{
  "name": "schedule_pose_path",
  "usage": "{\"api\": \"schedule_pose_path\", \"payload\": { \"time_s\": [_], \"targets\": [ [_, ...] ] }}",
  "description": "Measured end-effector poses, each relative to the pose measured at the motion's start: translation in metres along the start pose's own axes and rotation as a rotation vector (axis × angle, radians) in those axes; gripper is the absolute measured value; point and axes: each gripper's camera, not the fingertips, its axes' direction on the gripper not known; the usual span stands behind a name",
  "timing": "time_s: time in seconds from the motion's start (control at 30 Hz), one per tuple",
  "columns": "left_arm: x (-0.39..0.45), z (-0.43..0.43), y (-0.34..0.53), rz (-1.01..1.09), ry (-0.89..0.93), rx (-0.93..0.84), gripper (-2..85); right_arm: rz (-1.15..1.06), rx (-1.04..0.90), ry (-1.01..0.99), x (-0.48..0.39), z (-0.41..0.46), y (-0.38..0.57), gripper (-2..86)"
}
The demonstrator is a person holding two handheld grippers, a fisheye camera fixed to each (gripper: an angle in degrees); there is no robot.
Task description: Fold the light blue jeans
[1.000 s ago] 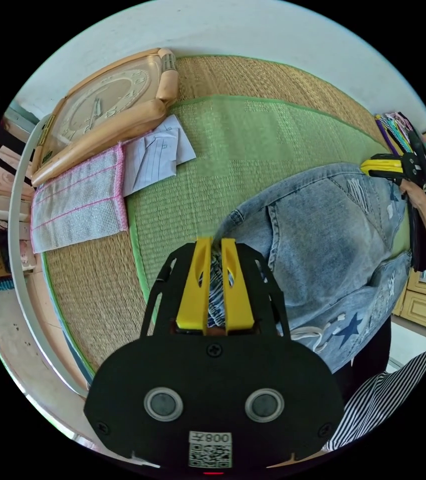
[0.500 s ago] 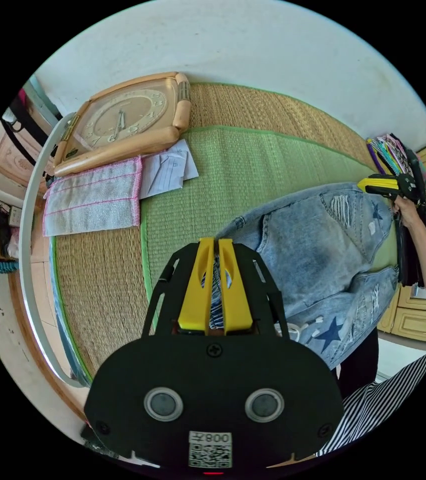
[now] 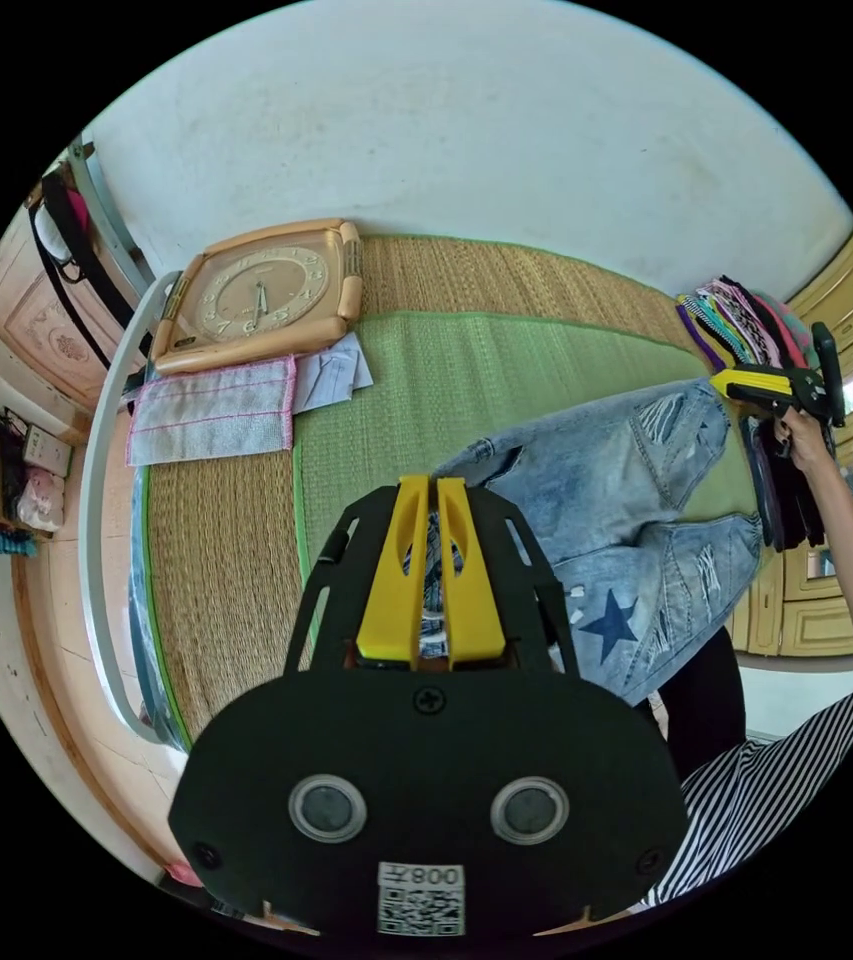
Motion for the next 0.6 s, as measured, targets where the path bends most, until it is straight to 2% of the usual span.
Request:
{"api": "schedule_pose_path", "payload": {
  "time_s": [0.37,0.6],
  "targets": [
    [0.013,-0.015,0.103,0.07,0.011,0.004,1.2,-0.023,0.079,0.005,-0.089,-0.112,0.15,0.1],
    [0.015,-0.006,0.171,0.103,0.032,-0.006,1.2,-0.065,0.094,-0.008,-0.16,-0.146,0.23,0.1]
  ]
}}
